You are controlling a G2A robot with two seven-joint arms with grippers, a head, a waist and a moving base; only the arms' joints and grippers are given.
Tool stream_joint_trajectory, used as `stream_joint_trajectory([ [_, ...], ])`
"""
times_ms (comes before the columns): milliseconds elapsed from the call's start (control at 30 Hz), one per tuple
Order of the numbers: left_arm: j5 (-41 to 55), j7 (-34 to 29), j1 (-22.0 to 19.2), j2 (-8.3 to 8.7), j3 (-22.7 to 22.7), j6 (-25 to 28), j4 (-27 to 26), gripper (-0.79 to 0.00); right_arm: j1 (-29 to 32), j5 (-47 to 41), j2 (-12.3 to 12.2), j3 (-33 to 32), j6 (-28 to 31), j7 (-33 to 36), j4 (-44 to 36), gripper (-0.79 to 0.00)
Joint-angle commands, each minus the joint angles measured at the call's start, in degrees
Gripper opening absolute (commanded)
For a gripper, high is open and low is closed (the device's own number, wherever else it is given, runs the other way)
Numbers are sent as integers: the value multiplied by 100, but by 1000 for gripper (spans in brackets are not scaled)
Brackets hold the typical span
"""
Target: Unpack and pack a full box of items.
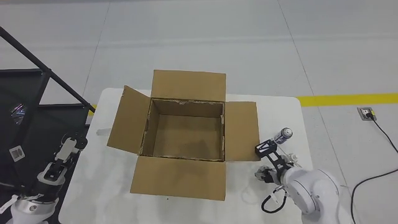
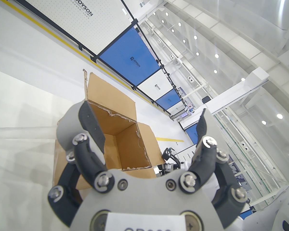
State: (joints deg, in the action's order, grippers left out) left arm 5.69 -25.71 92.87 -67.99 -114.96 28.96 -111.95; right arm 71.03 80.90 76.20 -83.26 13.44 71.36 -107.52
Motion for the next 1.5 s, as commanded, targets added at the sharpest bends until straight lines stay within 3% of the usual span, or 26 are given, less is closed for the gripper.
stream_joint_trajectory([
  [0,0,0,0,0,0,0,0,0,102,-160,-8,-117,-86,-202,-344,0],
  [233,0,0,0,0,0,0,0,0,547,-1203,-24,-876,-577,-1108,-1294,0],
  [333,0,0,0,0,0,0,0,0,388,-2130,-34,-1011,-277,-1305,-1172,0],
  [500,0,0,0,0,0,0,0,0,-452,-3431,-81,-963,368,-1048,-155,0],
  [767,0,0,0,0,0,0,0,0,-1877,-4418,-128,-493,751,-577,1767,0],
  [1033,0,0,0,0,0,0,0,0,-2486,-4564,-143,85,833,-509,2483,0],
  [1467,0,0,0,0,0,0,0,0,-2572,-4395,-191,621,563,-745,2377,0],
])
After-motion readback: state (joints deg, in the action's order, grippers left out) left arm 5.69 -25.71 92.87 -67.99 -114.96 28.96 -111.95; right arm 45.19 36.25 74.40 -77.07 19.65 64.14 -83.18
